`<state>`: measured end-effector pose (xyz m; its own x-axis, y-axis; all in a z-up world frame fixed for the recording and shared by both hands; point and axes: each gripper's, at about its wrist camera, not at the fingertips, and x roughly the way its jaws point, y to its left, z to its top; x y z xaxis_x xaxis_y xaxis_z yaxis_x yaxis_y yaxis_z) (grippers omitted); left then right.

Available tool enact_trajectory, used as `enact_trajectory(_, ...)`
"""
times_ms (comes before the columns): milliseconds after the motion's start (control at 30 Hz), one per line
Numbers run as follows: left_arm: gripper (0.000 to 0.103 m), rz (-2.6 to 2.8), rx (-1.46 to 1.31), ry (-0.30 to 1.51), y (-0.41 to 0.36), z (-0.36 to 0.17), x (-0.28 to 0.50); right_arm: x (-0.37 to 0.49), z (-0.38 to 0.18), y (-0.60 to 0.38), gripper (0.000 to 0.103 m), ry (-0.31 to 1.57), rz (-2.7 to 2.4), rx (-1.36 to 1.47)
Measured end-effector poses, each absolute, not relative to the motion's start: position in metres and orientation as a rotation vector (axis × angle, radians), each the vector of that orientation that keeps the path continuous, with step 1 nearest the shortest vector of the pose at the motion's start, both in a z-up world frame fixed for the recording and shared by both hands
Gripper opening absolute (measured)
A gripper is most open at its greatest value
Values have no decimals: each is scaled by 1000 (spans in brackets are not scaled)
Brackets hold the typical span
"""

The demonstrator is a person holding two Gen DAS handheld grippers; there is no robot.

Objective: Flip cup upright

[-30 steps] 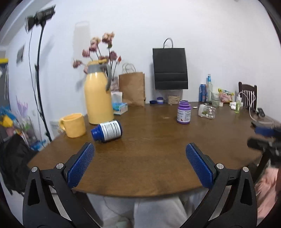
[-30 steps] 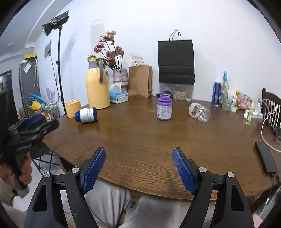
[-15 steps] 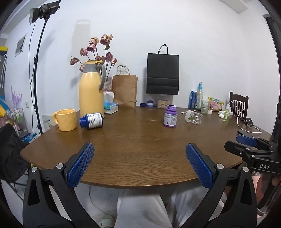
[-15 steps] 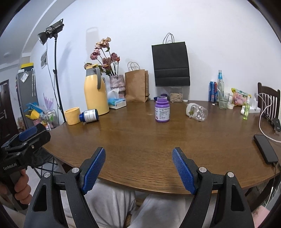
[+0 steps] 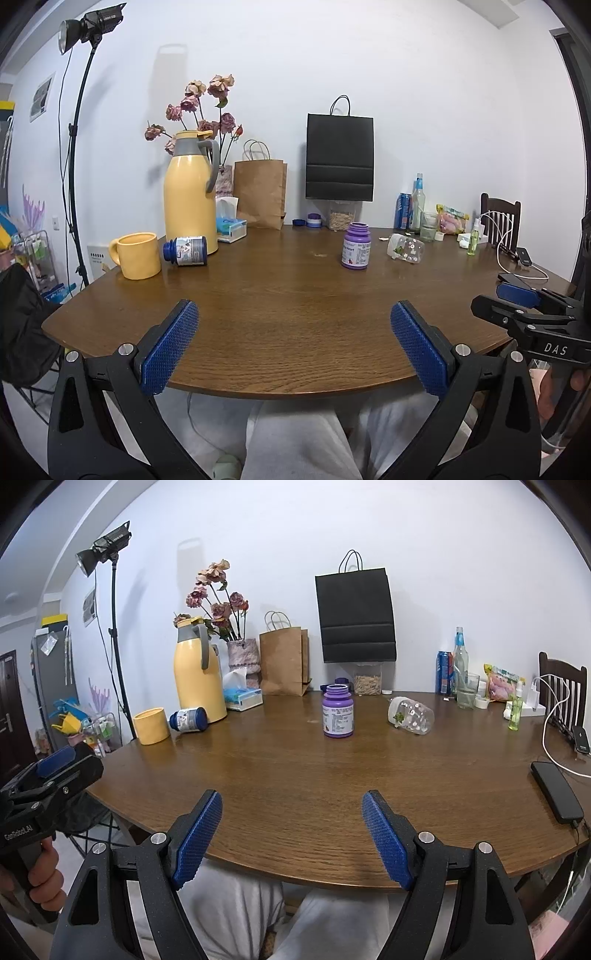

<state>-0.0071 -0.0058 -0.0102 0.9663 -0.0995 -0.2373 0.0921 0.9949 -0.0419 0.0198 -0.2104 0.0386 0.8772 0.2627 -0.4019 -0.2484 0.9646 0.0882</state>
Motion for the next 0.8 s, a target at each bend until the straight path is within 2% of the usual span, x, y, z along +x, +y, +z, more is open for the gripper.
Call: enact_trajectory(800, 103, -85, -29, 235, -6, -6, -9, 18, 41, -208, 83, 415, 268, 22)
